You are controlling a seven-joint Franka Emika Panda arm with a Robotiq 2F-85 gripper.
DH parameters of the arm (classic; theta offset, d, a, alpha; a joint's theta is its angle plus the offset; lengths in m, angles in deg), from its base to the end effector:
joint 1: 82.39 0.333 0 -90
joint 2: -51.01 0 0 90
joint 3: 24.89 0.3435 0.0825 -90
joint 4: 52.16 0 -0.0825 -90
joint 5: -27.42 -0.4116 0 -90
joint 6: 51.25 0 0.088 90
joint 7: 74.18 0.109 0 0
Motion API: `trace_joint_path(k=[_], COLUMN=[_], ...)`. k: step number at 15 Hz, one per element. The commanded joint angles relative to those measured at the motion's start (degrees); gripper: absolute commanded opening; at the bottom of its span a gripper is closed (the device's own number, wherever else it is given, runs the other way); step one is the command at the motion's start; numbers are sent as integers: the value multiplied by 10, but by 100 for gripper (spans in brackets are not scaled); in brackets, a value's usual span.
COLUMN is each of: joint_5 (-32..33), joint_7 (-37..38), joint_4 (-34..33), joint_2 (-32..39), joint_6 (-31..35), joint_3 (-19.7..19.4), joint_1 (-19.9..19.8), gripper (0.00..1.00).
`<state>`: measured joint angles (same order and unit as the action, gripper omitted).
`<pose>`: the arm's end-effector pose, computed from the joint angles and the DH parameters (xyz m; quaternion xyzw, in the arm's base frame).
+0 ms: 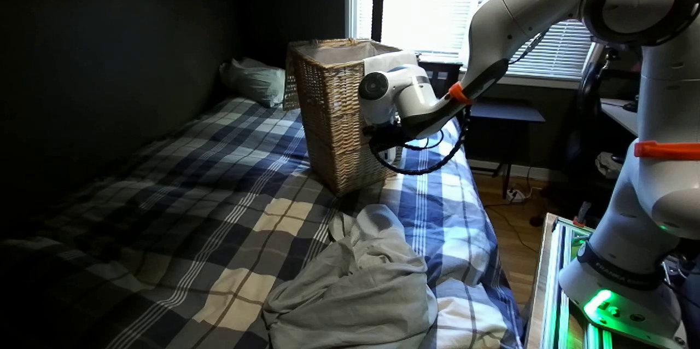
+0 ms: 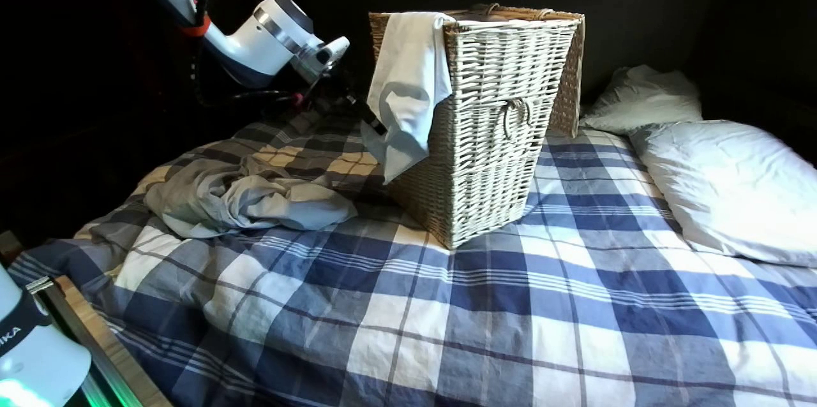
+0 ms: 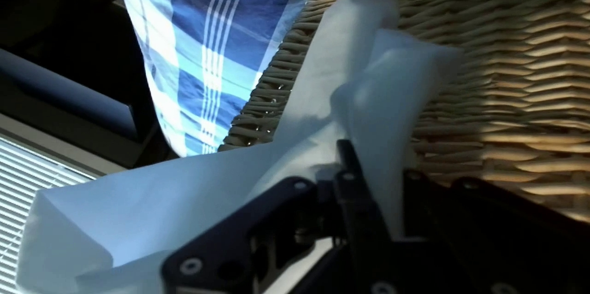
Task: Put the white cloth in the laundry basket
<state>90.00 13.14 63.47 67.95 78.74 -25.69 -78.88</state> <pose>0.6312 0.0062 0.3178 0.8619 -0.3209 0.2633 0.2912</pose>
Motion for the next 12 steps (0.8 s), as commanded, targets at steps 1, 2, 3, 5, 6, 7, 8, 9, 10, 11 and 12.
trace_joint_path(k=[1,2,3,5,6,7,8,9,10,11,12], joint_5=[-31,-38,-47,-71,-76,-86,-91,-96,-107,-114,-117], joint_7=[-43,-56,-78,-121,-139,-159,-177,-193,-213,-230,-241], joint_4=[7,8,11,9,6,2,-3,-11,-22,-34,-47], joint_2=[-24,-31,-44,-73,-90,-107,-127,-143,-158,-170,-181], joint_6=[-19,-22,-26,-36,-40,-44,-47,-50,-54,-59,-62], joint_3=[3,2,3,3,1,2,1,1,2,3,4], joint_1=[-5,-7,-9,-12,-13,-15,-16,-18,-19,-20,-20], gripper=[0,0,0,0,0,0,0,0,0,0,0])
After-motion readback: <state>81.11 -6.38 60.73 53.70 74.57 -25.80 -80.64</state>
